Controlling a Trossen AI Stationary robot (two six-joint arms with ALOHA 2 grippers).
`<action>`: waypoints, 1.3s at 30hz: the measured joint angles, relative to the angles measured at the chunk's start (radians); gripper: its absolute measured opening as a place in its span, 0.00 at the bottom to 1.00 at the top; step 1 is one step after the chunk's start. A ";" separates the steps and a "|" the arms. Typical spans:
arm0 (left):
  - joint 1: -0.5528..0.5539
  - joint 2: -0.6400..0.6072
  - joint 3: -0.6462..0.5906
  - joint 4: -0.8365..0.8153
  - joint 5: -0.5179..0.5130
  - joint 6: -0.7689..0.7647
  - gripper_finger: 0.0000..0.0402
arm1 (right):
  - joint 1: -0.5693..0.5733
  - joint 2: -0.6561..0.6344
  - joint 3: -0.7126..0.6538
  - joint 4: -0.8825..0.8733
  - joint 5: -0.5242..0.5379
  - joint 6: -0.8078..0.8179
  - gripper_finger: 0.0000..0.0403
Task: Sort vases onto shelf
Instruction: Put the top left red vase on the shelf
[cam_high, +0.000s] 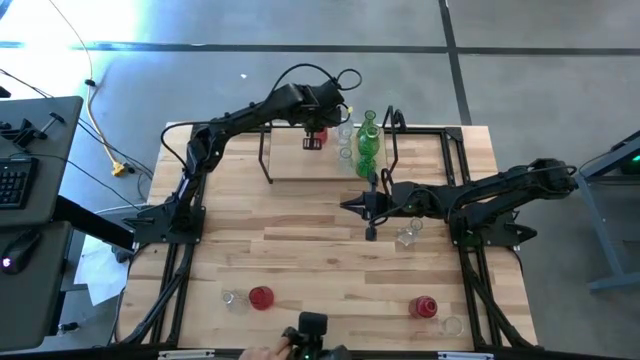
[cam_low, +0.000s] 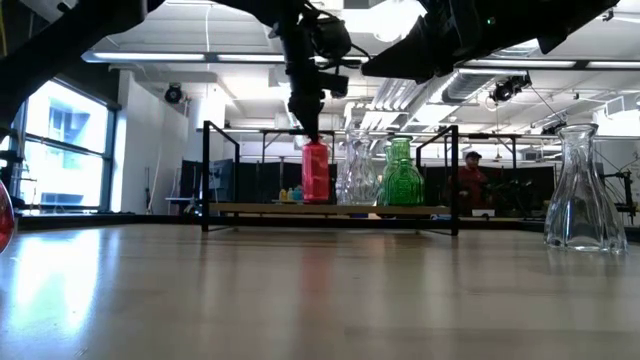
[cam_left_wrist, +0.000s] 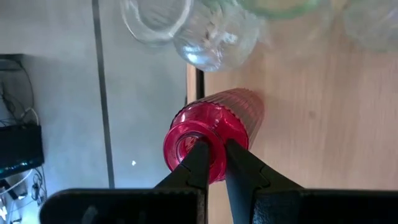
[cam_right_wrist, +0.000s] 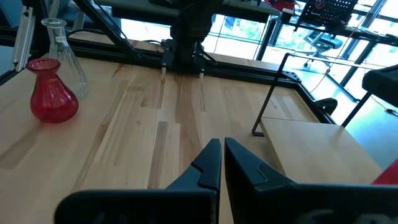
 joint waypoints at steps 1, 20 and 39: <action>0.001 0.001 0.000 -0.005 0.000 0.000 0.04 | 0.000 0.000 0.000 -0.001 0.000 0.000 0.00; 0.027 0.000 0.000 -0.002 0.052 -0.026 0.12 | 0.000 0.000 0.000 -0.001 0.000 0.000 0.00; 0.024 -0.018 0.002 -0.004 0.044 -0.019 0.26 | 0.000 0.000 0.000 -0.001 0.000 0.000 0.00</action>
